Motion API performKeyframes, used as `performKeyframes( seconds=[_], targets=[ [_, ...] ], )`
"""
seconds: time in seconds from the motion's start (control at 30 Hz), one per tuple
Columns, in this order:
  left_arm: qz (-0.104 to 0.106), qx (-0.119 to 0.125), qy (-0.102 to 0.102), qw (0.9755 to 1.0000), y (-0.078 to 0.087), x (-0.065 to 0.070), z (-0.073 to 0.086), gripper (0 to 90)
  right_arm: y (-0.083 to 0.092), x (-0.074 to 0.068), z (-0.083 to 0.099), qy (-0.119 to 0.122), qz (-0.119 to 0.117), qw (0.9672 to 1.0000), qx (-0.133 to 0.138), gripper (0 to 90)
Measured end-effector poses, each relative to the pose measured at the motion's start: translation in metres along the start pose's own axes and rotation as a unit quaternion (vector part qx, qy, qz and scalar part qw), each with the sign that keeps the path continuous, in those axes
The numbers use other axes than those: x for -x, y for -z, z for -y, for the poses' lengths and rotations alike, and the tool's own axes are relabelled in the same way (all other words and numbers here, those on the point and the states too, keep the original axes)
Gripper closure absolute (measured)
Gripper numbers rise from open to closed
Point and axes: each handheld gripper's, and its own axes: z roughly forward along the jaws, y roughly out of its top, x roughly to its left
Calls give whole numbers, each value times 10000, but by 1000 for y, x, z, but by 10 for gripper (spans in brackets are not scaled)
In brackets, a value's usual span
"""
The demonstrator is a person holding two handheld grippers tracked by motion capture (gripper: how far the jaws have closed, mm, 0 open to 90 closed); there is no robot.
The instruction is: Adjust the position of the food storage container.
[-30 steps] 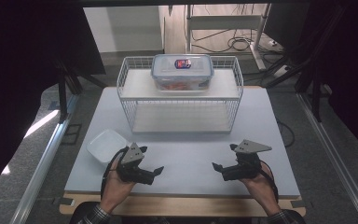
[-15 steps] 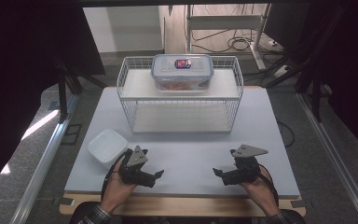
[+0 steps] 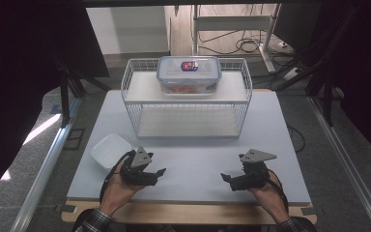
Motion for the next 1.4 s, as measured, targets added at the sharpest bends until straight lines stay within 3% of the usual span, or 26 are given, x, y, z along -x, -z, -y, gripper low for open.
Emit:
performKeyframes(
  seconds=[0.1,0.2,0.23,0.27,0.37,0.5,0.63,0.67,0.77,0.8,0.83,0.87,0.9,0.97,1.0,1.03,1.07,1.1,1.13,1.2,1.23,1.27,1.33,1.4],
  targets=[
    [-46,128,136,9998,9,-12,-2,516,0,1,0,-16,15,10000,10,14],
    [-178,219,446,9986,18,-29,-2,652,0,1,0,-29,25,10000,7,14],
    [-178,219,446,9986,18,-29,-2,704,0,1,0,-29,25,10000,7,14],
    [-215,252,600,9976,20,-35,-1,704,0,1,0,-26,32,10000,-10,15],
    [-376,245,861,9953,29,-55,1,883,-1,1,1,1,57,10000,-49,17],
    [-448,196,919,9946,32,-68,3,900,-2,1,1,-18,78,10000,-60,19],
    [-619,196,1165,9911,36,-94,13,900,-2,1,1,6,94,9999,-94,22],
    [-619,196,1165,9911,36,-94,13,900,-2,1,1,6,94,9999,-94,22],
    [-783,212,1393,9869,43,-112,23,900,-3,1,1,12,96,9999,-101,23],
    [-940,236,1509,9838,48,-121,29,900,-3,1,1,15,93,9999,-111,24],
    [-940,236,1509,9838,48,-121,29,900,-4,1,1,16,91,9999,-117,24],
    [-1142,240,1594,9803,52,-130,34,900,-4,1,1,19,90,9999,-122,24],
    [-1227,225,1639,9786,54,-135,38,900,-4,1,1,21,87,9999,-131,24],
    [-1352,202,1745,9751,57,-143,46,900,-5,1,1,23,87,9999,-139,24],
    [-1352,202,1745,9751,57,-143,46,900,-5,1,1,23,87,9999,-139,24],
    [-1447,177,1864,9716,57,-150,54,900,-5,1,2,24,84,9998,-151,25],
    [-1447,177,1864,9716,57,-150,54,900,-5,1,2,24,84,9998,-151,25],
    [-1533,152,1952,9686,56,-155,63,900,-5,2,2,28,88,9998,-161,26],
    [-1577,129,1993,9671,55,-158,67,900,-5,2,2,29,87,9998,-169,26],
    [-1627,86,2018,9658,54,-160,70,900,-5,2,2,32,84,9998,-183,26],
    [-1692,28,2075,9635,53,-164,76,900,-6,2,2,39,85,9998,-200,27],
    [-1692,28,2075,9635,53,-164,76,900,-6,1,2,41,80,9997,-206,27],
    [-1773,-51,2136,9607,50,-168,83,900,-6,1,2,47,85,9997,-210,27],
    [-1779,-71,2164,9599,50,-168,85,900,-6,1,2,47,85,9997,-212,28]
  ],
)
